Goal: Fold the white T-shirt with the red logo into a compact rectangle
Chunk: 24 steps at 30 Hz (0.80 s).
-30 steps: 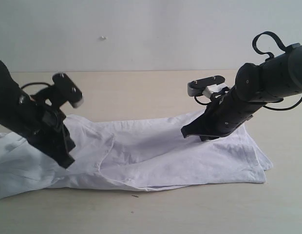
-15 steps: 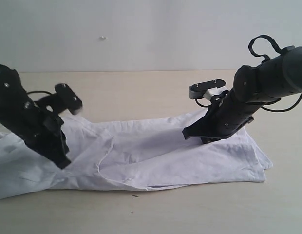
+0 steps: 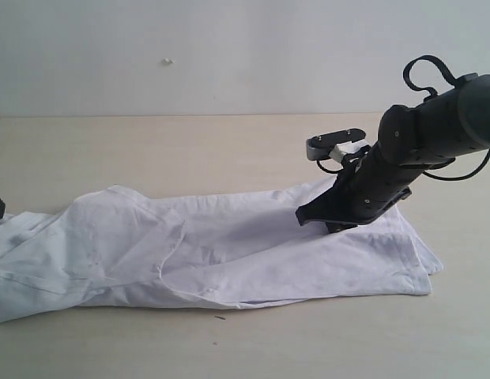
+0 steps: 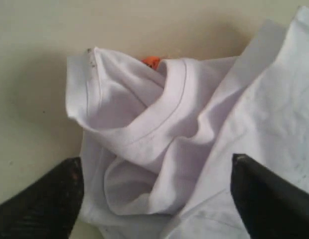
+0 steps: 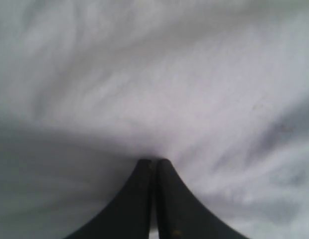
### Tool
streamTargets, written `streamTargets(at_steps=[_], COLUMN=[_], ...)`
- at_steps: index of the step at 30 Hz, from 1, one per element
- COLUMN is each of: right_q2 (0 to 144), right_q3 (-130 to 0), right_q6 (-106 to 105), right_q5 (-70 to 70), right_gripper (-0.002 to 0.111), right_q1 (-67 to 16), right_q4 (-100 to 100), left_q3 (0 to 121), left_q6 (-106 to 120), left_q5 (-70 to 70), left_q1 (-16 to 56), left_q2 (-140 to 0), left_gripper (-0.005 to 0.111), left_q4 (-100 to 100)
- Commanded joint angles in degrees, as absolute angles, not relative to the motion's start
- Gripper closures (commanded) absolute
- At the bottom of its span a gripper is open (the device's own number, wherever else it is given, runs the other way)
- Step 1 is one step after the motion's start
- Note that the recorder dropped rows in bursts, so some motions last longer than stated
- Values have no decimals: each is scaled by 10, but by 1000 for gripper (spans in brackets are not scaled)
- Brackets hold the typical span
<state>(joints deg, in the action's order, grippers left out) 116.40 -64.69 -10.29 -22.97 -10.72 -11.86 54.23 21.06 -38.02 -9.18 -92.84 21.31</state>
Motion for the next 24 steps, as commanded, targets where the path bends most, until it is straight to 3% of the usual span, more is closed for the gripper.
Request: streamTargets(at_steps=[1, 9, 24], right_q2=[1166, 1166, 1166], right_q3=[-650, -650, -650], right_q6=[-104, -104, -104], right_q5=[-236, -237, -241], right_gripper=[103, 103, 103], right_q1=[-106, -106, -106], right_q4=[-118, -119, -119], left_q3=[523, 548, 593], left_q6=[219, 242, 418], left_q5=[-359, -378, -472], left_q1=[-103, -168, -175], left_q2=[-927, -1017, -1128], left_gripper=[27, 27, 28], left_q4=[229, 306, 491])
